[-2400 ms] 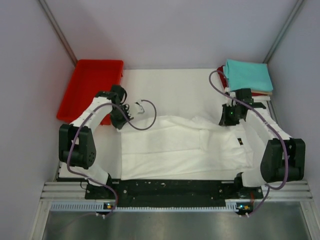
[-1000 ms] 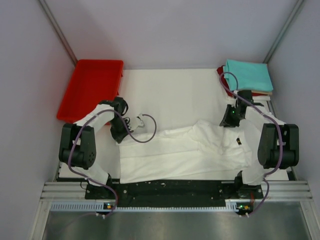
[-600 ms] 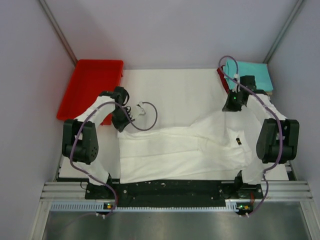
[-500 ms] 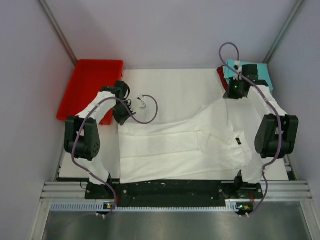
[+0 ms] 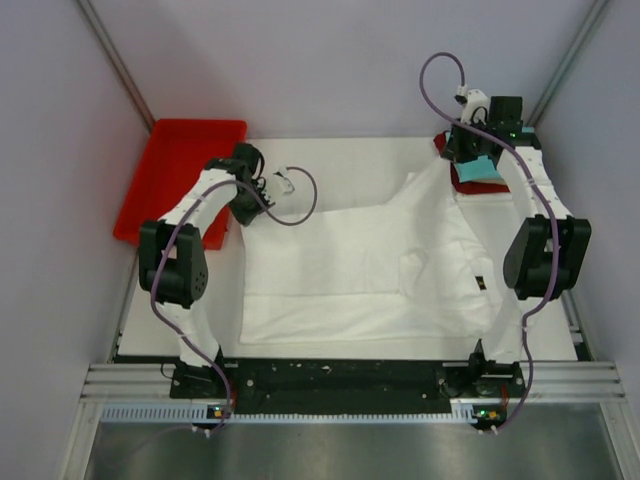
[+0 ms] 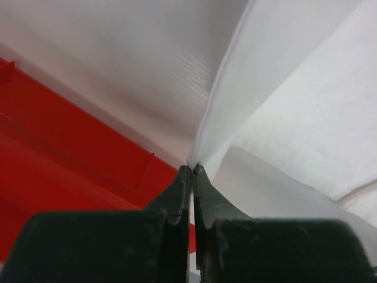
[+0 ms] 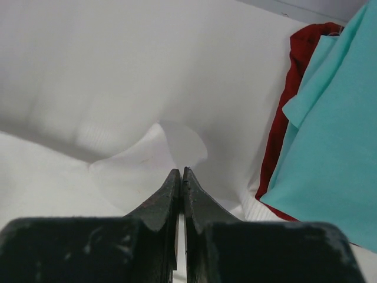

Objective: Fold and stack the t-shirts
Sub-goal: Fold the other side of the tshirt into a rectangle

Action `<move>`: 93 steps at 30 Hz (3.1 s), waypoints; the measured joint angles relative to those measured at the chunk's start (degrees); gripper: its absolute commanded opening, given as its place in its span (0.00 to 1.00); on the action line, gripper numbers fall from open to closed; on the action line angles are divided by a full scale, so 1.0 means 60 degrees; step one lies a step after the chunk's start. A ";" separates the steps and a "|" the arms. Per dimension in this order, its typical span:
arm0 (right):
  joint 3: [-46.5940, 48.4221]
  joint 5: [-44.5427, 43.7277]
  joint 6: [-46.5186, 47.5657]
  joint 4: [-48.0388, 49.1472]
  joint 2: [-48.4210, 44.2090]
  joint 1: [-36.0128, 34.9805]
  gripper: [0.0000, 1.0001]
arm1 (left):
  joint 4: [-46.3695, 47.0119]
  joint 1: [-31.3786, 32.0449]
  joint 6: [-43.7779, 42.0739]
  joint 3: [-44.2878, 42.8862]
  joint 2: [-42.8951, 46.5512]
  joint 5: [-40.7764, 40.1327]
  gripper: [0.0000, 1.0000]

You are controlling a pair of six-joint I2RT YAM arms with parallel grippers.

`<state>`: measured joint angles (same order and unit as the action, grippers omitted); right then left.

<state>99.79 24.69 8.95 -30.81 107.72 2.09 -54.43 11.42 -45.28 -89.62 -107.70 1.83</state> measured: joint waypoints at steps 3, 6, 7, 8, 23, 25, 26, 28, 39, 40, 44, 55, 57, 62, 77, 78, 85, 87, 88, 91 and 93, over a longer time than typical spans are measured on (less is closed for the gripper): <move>-0.0168 0.0375 0.0277 0.0044 -0.0080 -0.0004 0.00 | 0.0062 0.0000 0.0000 0.0215 0.0015 0.0007 0.00; -0.1359 0.0288 0.0182 0.0146 -0.0769 -0.0004 0.00 | 0.0044 0.0000 -0.0051 0.0612 0.0127 0.0120 0.00; -0.2047 0.0153 0.0080 0.0153 -0.1220 -0.0004 0.00 | 0.0025 0.0000 -0.0113 0.0827 0.0251 0.0222 0.00; -0.2710 0.0000 -0.0040 0.0113 -0.1690 -0.0004 0.00 | -0.0025 0.0000 -0.0189 0.1071 0.0426 0.0339 0.00; -0.7759 -0.1526 -0.1107 -0.1672 -0.7559 0.0058 0.00 | -0.1439 0.0113 -0.1428 0.3967 0.2186 0.1614 0.00; -0.7384 -0.1519 -0.0310 -0.2248 -0.6881 0.0036 0.00 | -0.1519 0.0117 -0.1585 0.4025 0.2186 0.1778 0.00; -0.7176 -0.1705 0.0029 -0.2506 -0.6455 -0.0051 0.00 | -0.1537 0.0120 -0.1672 0.4051 0.2186 0.1832 0.00; -0.7012 -0.2178 0.0670 -0.2852 -0.5832 -0.0280 0.00 | -0.1541 0.0124 -0.1832 0.4142 0.2186 0.1912 0.00; -0.8867 -0.3672 0.3636 -0.4207 -0.6579 -0.1351 0.00 | -0.1705 0.0124 -0.2492 0.4364 0.2175 0.1931 0.00; -0.8972 -0.3708 0.3778 -0.4251 -0.6634 -0.1370 0.00 | -0.1701 0.0124 -0.2503 0.4364 0.2171 0.1880 0.00; -0.9391 -0.3625 0.4335 -0.4302 -0.6641 -0.1625 0.19 | -0.1687 0.0124 -0.2554 0.4364 0.2065 0.1712 0.00; -0.8892 -0.2346 0.3865 -0.4058 -0.7730 -0.1814 0.49 | -0.1632 0.0189 -0.2568 0.4364 0.1796 0.1515 0.00; -0.8287 -0.1647 0.2707 -0.3763 -0.8215 -0.1821 0.50 | -0.1636 0.0208 -0.2565 0.4364 0.1796 0.1515 0.00; -0.7278 -0.2098 -0.1945 -0.2455 -0.8805 -0.1825 0.55 | -0.1628 0.0240 -0.2554 0.4364 0.1796 0.1515 0.00; -1.0896 -0.3220 -0.7985 -0.0335 -0.8105 -0.1800 0.53 | -0.1610 0.0331 -0.2495 0.4364 0.1800 0.1508 0.00; -1.0939 -0.3224 -0.7930 -0.0146 -0.8029 -0.1800 0.50 | -0.1610 0.0331 -0.2488 0.4364 0.1800 0.1508 0.00; -1.1009 -0.3136 -0.7439 0.1002 -0.7227 -0.1800 0.06 | -0.1617 0.0335 -0.2477 0.4364 0.1800 0.1504 0.00; -1.1009 -0.2947 -0.7504 0.1060 -0.7031 -0.1792 0.00 | -0.1621 0.0335 -0.2477 0.4364 0.1800 0.1504 0.00; -1.1009 -0.2863 -0.7490 0.1038 -0.7005 -0.1785 0.00 | -0.1621 0.0335 -0.2477 0.4364 0.1800 0.1501 0.00; -1.1005 -0.2357 -0.7530 0.0707 -0.7020 -0.1778 0.00 | -0.1621 0.0339 -0.2473 0.4364 0.1800 0.1457 0.00; -1.1005 -0.1967 -0.7577 0.0204 -0.7136 -0.1821 0.00 | -0.1621 0.0339 -0.2477 0.4364 0.1800 0.1424 0.00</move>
<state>33.76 12.88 -36.51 -29.58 64.90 -8.84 -64.16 13.45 -60.14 -63.44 -96.90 10.37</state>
